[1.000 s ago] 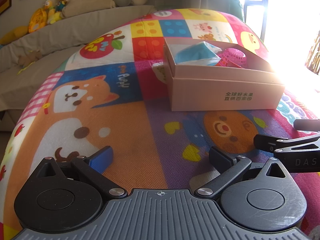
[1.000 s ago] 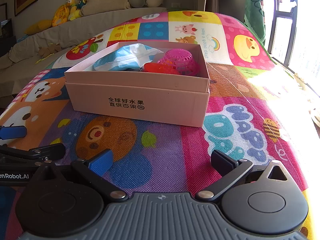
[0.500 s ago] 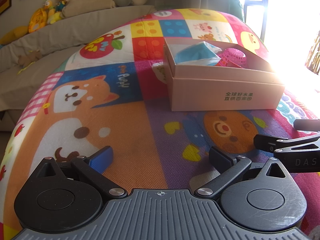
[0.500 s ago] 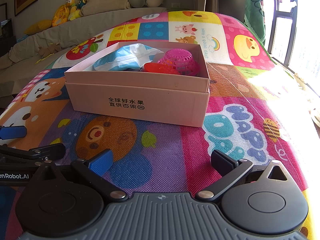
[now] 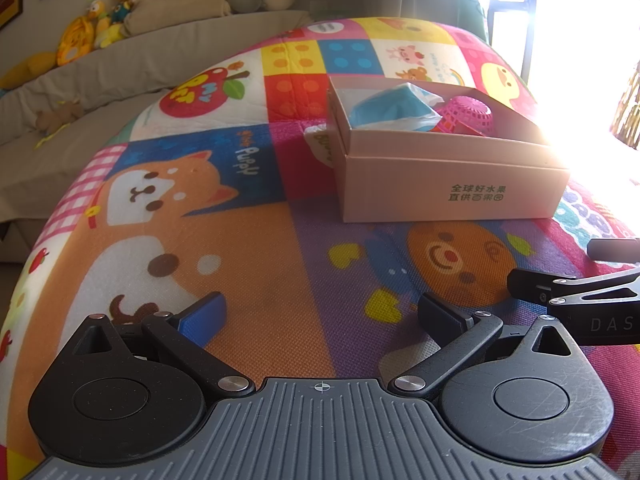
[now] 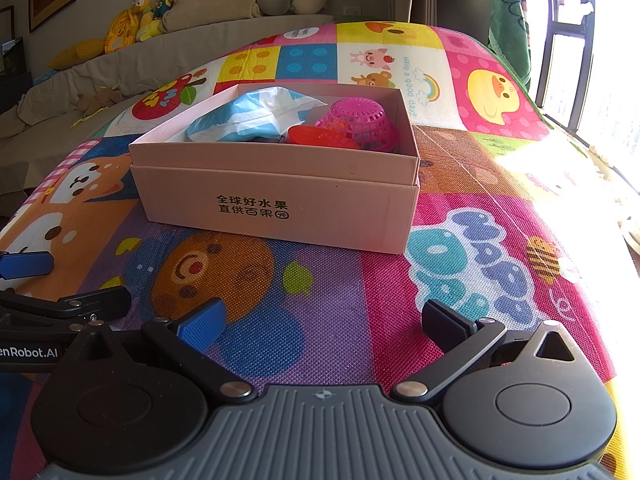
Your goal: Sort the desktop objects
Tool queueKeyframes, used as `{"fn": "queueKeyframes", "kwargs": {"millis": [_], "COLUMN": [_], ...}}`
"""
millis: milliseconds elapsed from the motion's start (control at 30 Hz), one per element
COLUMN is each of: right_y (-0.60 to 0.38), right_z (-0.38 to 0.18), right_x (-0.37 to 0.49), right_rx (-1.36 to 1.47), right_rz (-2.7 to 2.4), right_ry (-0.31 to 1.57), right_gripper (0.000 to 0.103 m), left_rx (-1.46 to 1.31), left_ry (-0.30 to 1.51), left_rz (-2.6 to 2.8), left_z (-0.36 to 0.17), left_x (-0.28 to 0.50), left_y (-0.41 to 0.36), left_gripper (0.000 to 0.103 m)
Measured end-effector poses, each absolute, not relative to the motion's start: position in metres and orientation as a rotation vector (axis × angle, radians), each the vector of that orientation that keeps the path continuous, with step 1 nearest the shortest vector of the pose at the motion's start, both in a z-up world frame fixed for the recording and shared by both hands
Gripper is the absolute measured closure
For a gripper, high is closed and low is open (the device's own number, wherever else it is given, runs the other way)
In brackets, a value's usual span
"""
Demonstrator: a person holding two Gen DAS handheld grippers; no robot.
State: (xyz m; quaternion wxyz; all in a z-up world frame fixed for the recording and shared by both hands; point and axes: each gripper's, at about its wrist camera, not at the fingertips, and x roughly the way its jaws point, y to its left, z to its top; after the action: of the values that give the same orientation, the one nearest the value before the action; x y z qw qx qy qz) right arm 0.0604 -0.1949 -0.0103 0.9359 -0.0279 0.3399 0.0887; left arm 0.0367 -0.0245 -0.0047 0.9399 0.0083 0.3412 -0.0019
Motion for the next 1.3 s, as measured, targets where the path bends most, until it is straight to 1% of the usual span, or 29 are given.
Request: {"fn": "queueKeyframes", "kwargs": {"millis": [1300], "right_y": [-0.1944], "right_z": [-0.0104], "right_x": [0.0612], "right_rx": [-0.054], "right_rz": [0.182], "right_ry": [0.695], "right_gripper": [0.000], "left_rx": [0.014], "left_ry": [0.697], "left_rz": [-0.002], "left_z": [-0.0057], "left_x": [0.0404], "left_y": [-0.0243], "left_gripper": [0.000]}}
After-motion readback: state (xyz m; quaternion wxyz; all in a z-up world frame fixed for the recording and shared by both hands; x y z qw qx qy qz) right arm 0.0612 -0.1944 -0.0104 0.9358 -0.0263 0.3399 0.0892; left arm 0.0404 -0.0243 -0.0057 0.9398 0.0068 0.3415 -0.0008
